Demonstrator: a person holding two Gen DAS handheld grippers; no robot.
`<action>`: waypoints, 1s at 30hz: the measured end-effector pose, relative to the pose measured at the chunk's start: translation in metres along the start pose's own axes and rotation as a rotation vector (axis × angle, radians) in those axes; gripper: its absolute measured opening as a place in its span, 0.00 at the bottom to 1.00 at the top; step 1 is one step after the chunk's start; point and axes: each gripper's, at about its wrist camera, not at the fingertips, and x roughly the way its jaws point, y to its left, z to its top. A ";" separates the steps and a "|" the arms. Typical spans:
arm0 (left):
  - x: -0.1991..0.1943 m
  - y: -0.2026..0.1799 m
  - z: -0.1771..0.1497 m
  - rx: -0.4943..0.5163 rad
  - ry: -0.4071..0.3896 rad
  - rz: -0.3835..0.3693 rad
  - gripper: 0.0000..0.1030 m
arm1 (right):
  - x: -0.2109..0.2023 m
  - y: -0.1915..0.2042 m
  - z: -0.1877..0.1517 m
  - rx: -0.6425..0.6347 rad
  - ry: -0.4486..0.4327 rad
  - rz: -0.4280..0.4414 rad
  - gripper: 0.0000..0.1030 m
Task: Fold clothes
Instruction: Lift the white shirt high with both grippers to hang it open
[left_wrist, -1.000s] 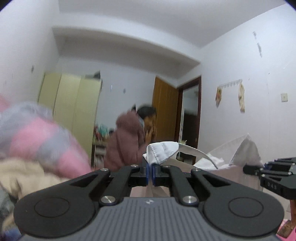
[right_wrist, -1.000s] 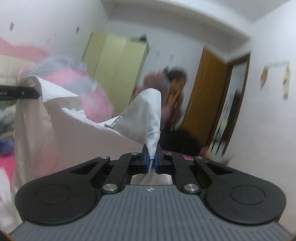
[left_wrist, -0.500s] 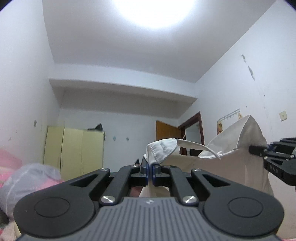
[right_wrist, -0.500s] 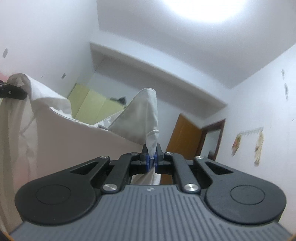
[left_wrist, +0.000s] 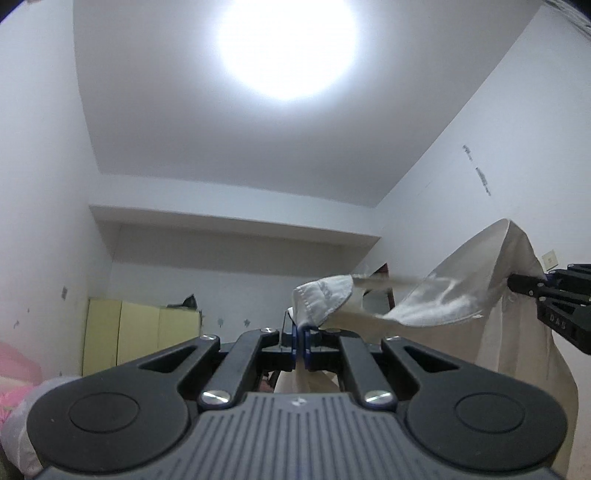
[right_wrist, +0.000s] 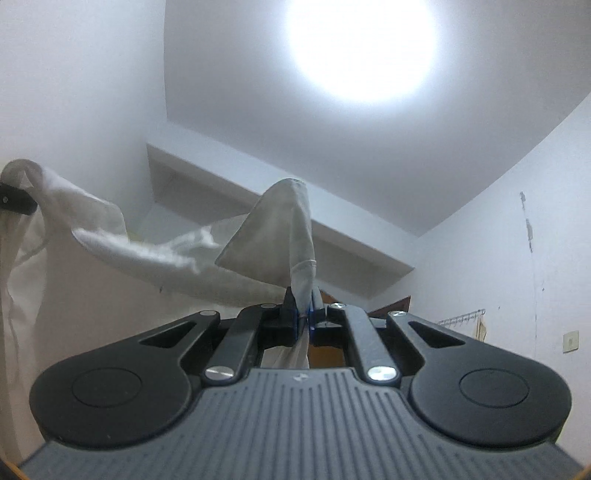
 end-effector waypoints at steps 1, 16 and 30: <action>-0.004 -0.003 0.003 0.003 -0.008 -0.003 0.04 | -0.004 -0.003 0.001 -0.007 -0.010 -0.005 0.04; -0.061 -0.044 0.036 0.029 -0.133 -0.056 0.05 | -0.062 -0.054 0.031 0.018 -0.160 -0.019 0.04; -0.177 -0.052 0.106 0.016 -0.064 -0.054 0.05 | -0.028 -0.058 -0.009 0.027 -0.107 0.044 0.04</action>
